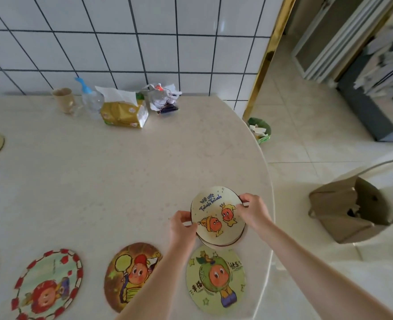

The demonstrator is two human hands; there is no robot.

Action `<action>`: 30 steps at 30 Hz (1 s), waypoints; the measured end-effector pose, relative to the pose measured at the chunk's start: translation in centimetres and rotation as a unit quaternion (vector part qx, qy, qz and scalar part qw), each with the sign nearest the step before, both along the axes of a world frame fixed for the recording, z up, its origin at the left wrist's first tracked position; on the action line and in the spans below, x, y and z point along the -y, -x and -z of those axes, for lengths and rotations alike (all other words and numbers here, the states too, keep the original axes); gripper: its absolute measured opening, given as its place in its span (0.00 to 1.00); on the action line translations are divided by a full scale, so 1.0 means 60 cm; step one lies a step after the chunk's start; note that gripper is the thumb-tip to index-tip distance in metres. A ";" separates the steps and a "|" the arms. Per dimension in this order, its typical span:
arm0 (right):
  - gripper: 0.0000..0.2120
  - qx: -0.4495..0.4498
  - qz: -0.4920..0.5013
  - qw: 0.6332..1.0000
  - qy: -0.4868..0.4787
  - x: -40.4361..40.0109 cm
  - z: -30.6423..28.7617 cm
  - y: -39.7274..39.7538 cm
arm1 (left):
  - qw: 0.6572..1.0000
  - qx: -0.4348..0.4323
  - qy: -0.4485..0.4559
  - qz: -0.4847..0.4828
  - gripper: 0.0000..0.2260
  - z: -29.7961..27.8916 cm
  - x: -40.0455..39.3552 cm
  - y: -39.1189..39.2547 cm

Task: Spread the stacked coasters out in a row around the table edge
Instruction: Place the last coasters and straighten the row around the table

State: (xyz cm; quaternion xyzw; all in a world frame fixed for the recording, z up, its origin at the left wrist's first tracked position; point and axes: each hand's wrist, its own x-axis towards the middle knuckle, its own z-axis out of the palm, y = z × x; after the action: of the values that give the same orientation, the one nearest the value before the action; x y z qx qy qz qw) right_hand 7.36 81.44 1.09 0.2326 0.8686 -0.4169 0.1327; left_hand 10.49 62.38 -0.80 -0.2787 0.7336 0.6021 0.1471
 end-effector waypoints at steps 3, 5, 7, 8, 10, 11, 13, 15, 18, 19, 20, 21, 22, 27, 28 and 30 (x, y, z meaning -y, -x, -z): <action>0.11 -0.011 -0.004 1.000 -0.010 -0.006 -0.006 0.023 | 1.000 0.005 -0.007 0.005 0.09 0.001 -0.009 0.021; 0.11 -0.014 -0.003 1.000 -0.018 -0.011 -0.013 0.043 | 1.000 0.010 -0.004 0.011 0.08 0.003 -0.017 0.031; 0.12 -0.015 -0.001 1.000 -0.022 -0.019 -0.017 0.064 | 1.000 0.011 0.004 0.022 0.07 0.005 -0.026 0.040; 0.12 -0.014 -0.005 1.000 -0.026 -0.023 -0.018 0.075 | 1.000 0.012 0.006 0.025 0.07 0.005 -0.032 0.045; 0.13 -0.010 -0.024 0.999 -0.037 -0.033 -0.019 0.098 | 1.000 0.016 0.006 0.026 0.07 0.006 -0.047 0.058; 0.12 -0.008 -0.032 0.999 -0.043 -0.038 -0.019 0.109 | 0.999 0.020 0.009 0.027 0.08 0.007 -0.054 0.063; 0.11 -0.001 -0.045 0.998 -0.054 -0.051 -0.016 0.130 | 0.999 0.028 0.021 0.031 0.08 0.010 -0.070 0.075; 0.10 0.007 -0.058 0.997 -0.058 -0.064 -0.009 0.148 | 0.998 0.036 0.031 0.029 0.09 0.011 -0.084 0.084; 0.10 0.023 -0.089 0.995 -0.046 -0.075 0.005 0.180 | 0.998 0.049 0.042 -0.004 0.08 0.022 -0.101 0.096; 0.10 0.027 -0.097 0.994 -0.039 -0.077 0.011 0.192 | 0.997 0.055 0.042 -0.022 0.08 0.027 -0.108 0.100; 0.10 0.031 -0.106 0.993 -0.034 -0.080 0.015 0.202 | 0.997 0.061 0.040 -0.039 0.08 0.032 -0.115 0.103; 0.10 0.033 -0.117 0.992 -0.032 -0.081 0.019 0.211 | 0.996 0.066 0.038 -0.054 0.07 0.035 -0.120 0.105; 0.11 0.036 -0.130 0.990 -0.030 -0.084 0.025 0.223 | 0.994 0.074 0.039 -0.069 0.07 0.037 -0.129 0.108; 0.12 0.046 -0.166 0.984 -0.034 -0.087 0.041 0.252 | 0.988 0.085 0.078 -0.104 0.04 0.036 -0.148 0.112; 0.11 0.049 -0.174 0.983 -0.037 -0.089 0.043 0.258 | 0.986 0.086 0.090 -0.107 0.04 0.033 -0.152 0.114; 0.11 0.057 -0.183 0.981 -0.031 -0.089 0.045 0.271 | 0.984 0.089 0.099 -0.116 0.03 0.030 -0.156 0.119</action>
State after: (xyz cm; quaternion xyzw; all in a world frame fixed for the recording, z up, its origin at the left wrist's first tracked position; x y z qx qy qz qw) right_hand -8.92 86.80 -1.59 0.0965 0.9000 -0.3449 0.2486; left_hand 3.37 71.72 -2.62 -0.4272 0.7365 0.5122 0.1128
